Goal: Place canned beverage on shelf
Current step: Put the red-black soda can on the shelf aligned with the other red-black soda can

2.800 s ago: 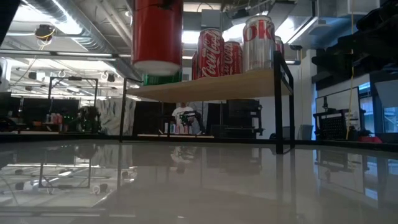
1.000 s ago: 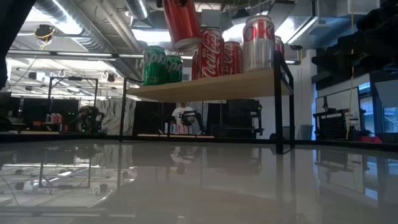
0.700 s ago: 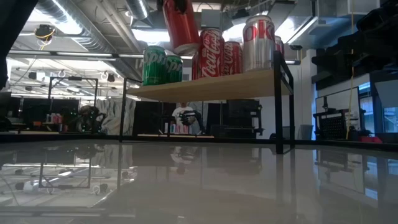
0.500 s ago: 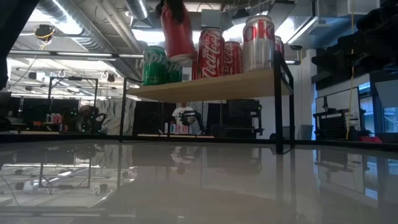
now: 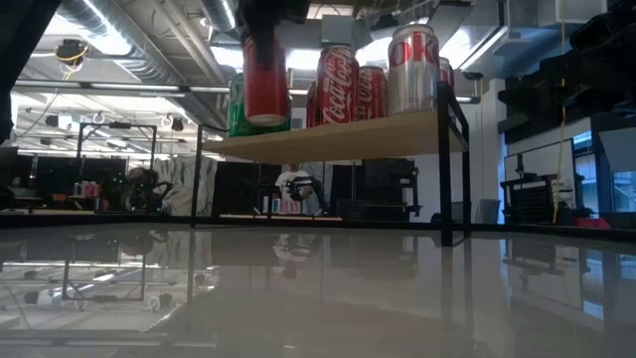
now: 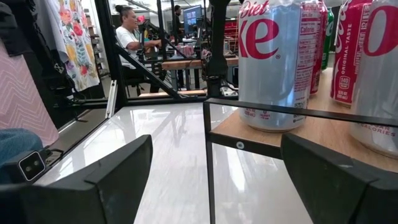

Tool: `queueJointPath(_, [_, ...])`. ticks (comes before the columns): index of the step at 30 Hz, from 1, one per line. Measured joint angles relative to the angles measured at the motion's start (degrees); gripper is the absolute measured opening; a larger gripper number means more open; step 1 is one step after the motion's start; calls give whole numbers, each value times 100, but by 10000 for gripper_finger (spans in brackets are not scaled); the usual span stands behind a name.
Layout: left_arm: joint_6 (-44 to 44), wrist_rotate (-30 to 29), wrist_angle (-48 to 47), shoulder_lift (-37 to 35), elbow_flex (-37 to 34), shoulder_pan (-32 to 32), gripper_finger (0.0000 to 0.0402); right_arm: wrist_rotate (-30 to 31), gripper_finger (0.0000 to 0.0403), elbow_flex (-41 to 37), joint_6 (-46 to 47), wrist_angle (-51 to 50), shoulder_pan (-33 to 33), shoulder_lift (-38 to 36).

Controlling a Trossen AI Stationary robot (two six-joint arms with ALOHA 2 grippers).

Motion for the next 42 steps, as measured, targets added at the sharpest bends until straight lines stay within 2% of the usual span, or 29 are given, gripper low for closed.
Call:
queueJointPath(15, [465, 88, 366, 4, -18, 262, 285, -1, 349, 0, 1, 0, 2, 0])
queueJointPath(32, [577, 254, 622, 260, -75, 523, 285, -1, 349, 0, 0, 0, 1, 2])
queueJointPath(42, [653, 243, 794, 310, -75, 576, 310, -1, 349, 0, -1, 0, 0, 0])
